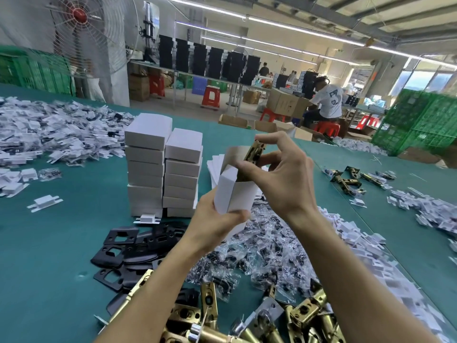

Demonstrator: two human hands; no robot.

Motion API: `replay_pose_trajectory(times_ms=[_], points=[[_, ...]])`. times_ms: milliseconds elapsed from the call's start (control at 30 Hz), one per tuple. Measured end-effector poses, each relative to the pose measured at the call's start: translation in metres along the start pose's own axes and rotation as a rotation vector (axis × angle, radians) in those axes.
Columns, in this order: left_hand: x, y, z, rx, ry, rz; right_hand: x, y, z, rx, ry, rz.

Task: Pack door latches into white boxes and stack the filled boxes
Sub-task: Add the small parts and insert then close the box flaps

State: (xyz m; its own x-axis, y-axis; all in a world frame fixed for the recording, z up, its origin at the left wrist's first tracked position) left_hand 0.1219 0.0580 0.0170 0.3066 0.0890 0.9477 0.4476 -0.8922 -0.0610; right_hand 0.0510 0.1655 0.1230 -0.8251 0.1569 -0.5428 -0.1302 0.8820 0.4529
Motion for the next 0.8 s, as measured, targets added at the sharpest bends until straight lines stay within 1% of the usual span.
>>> replay_pose_trajectory(times_ms=[133,300,333,400,467,500,533,600,667,733,800], points=[[0.002,0.001,-0.001,0.079,0.014,0.033,0.009,-0.009,0.006,-0.103,-0.030,-0.015],[0.000,0.006,-0.002,0.121,0.012,0.012,0.019,-0.014,0.013,-0.166,-0.011,0.111],[0.000,0.007,-0.002,0.133,0.009,0.012,0.021,-0.012,0.015,-0.150,0.005,0.096],[0.000,0.010,-0.002,0.170,0.012,0.021,0.027,-0.005,0.019,-0.050,0.026,0.040],[0.001,0.014,-0.001,0.210,0.010,0.041,0.048,0.004,0.021,0.045,-0.058,-0.006],[0.002,0.015,0.000,0.223,0.006,0.069,0.064,0.008,0.022,0.042,-0.146,0.017],[0.004,0.016,0.000,0.231,0.000,0.102,0.083,0.012,0.023,-0.016,-0.251,0.091],[0.007,0.015,0.003,0.231,-0.022,0.152,0.129,0.017,0.029,-0.239,-0.448,0.351],[0.012,0.013,0.005,0.207,-0.056,0.183,0.165,0.024,0.038,-0.444,-0.576,0.623],[0.016,0.011,0.006,0.165,-0.098,0.210,0.188,0.035,0.045,-0.534,-0.633,0.827],[0.020,0.009,0.007,0.117,-0.144,0.260,0.202,0.041,0.050,-0.572,-0.628,0.961]])
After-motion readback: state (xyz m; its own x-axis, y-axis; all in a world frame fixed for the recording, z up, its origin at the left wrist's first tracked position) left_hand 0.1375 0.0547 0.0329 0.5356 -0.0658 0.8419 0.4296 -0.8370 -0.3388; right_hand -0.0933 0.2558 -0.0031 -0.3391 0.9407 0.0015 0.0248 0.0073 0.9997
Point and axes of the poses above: each hand's wrist, its own z-axis away from the middle knuckle, its own y-axis out of the back of the hand, x = y × z, the point moved 3 cm from there along -z, towards the middle knuckle, and after that the axes turned 1 degree about -x, right-handed, at the moved point
